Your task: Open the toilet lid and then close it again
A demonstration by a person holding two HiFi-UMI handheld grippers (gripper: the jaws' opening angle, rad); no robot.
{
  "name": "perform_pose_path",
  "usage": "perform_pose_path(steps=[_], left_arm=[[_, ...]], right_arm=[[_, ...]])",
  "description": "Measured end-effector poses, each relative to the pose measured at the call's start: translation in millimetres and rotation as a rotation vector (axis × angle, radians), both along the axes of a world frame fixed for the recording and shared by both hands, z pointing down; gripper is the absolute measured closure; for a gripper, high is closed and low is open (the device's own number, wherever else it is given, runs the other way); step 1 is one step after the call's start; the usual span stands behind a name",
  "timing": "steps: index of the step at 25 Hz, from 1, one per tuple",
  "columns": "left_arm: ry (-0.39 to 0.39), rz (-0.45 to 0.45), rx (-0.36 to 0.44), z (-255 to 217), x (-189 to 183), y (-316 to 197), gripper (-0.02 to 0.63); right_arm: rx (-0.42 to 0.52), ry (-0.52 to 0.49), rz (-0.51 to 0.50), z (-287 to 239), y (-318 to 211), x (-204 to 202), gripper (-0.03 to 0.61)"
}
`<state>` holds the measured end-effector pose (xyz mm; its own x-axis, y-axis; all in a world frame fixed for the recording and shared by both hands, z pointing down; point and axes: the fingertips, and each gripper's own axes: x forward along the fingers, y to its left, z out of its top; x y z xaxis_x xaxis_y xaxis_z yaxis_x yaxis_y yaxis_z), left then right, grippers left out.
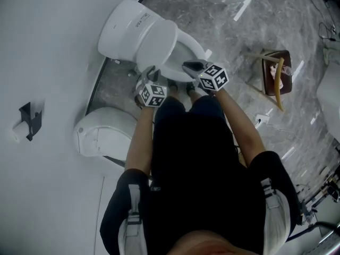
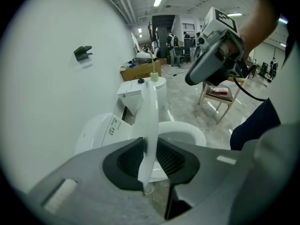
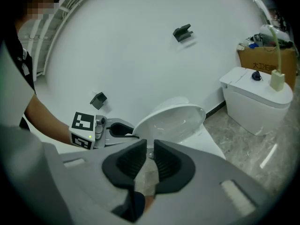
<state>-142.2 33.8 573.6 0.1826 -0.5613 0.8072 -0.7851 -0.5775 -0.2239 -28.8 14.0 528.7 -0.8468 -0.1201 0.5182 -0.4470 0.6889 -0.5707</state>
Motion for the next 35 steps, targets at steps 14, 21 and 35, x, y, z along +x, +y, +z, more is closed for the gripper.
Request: perform_pose_path(steps=[14,21,35], left_arm=[[-0.021,0.087,-0.019,34,50,31,0.502],[-0.037,0.181,-0.057,55,76,46,0.483],[0.198,0.291,-0.248,88,120,76,0.472]], right_arm=[[-0.391,-0.147,0.309,47,-4,5,0.390],[-0.422,-0.188,0.402,58,-5,22,0.393],[-0.583,-0.181,0.529,115,18,73,0.509]])
